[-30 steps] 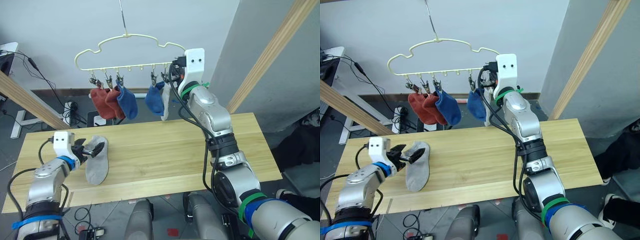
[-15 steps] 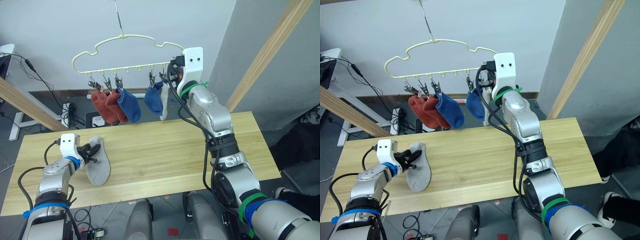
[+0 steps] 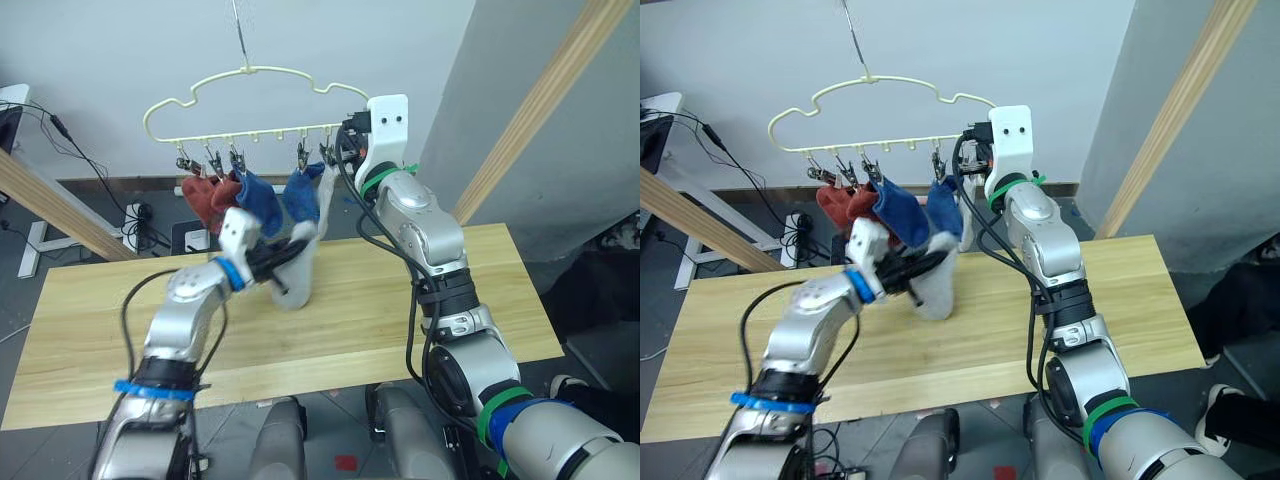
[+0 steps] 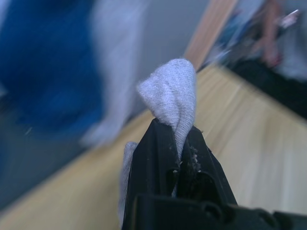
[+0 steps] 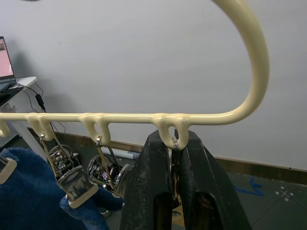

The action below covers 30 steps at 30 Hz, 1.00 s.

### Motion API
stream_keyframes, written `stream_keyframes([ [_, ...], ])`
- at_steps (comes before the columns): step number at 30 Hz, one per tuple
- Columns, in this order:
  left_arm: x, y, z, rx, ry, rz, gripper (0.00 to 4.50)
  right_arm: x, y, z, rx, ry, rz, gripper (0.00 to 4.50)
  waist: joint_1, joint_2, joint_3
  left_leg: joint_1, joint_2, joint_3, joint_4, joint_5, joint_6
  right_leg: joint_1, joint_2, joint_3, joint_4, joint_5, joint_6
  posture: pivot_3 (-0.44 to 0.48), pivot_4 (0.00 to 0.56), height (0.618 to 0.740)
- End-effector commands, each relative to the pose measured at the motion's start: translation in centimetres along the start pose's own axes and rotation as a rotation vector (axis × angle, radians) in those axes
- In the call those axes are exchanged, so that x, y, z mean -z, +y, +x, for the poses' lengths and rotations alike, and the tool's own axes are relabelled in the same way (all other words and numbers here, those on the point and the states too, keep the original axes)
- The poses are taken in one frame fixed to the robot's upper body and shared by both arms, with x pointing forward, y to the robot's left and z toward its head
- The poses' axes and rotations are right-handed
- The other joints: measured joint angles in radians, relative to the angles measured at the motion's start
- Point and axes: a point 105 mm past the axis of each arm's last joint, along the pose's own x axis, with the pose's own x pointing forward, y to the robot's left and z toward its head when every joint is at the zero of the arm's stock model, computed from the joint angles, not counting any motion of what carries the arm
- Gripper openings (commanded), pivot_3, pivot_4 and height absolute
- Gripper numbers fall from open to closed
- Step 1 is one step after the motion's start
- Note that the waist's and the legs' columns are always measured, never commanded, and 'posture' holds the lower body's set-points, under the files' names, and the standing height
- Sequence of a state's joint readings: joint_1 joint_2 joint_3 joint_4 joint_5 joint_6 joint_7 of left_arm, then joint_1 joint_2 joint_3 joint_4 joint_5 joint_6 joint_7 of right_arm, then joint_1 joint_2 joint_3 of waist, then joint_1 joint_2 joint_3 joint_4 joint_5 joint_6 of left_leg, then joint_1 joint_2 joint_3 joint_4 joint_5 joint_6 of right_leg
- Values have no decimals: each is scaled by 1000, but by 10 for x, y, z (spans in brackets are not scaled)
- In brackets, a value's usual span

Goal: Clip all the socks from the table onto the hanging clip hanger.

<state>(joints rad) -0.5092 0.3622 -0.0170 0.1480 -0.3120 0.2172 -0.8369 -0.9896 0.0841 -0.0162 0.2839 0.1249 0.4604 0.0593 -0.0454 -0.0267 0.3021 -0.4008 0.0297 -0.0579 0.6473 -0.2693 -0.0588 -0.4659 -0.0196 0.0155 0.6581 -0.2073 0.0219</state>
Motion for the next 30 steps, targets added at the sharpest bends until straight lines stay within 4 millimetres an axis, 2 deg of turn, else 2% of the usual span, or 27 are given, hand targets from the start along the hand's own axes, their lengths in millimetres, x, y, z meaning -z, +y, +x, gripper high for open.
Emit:
stream_keyframes([
  [1,-16,-8,24,20,-71,-21,18,-17,4,-2,-5,-62,3,0,-8,0,0,0,0,0,0,0,0,0,0,0,0,0,0,-41,311,740],
  [6,-19,2,49,-36,-92,-17,18,-18,5,-2,-5,-64,6,0,-13,-1,0,0,1,0,0,0,0,0,1,0,1,0,0,-59,307,740],
  [10,-20,13,60,-79,-103,4,18,-19,6,-3,-6,-65,8,0,-13,-1,1,0,0,0,2,0,0,0,1,0,2,0,0,-67,306,740],
  [17,-26,20,72,-88,-131,55,18,-18,5,-5,-4,-59,11,0,-13,-1,1,-1,0,0,1,0,0,0,0,0,0,0,0,-80,304,740],
  [30,-43,31,77,-129,-186,110,18,-16,5,-7,-5,-43,6,0,-16,-1,1,-1,0,0,2,0,0,0,0,0,1,0,0,-98,301,740],
])
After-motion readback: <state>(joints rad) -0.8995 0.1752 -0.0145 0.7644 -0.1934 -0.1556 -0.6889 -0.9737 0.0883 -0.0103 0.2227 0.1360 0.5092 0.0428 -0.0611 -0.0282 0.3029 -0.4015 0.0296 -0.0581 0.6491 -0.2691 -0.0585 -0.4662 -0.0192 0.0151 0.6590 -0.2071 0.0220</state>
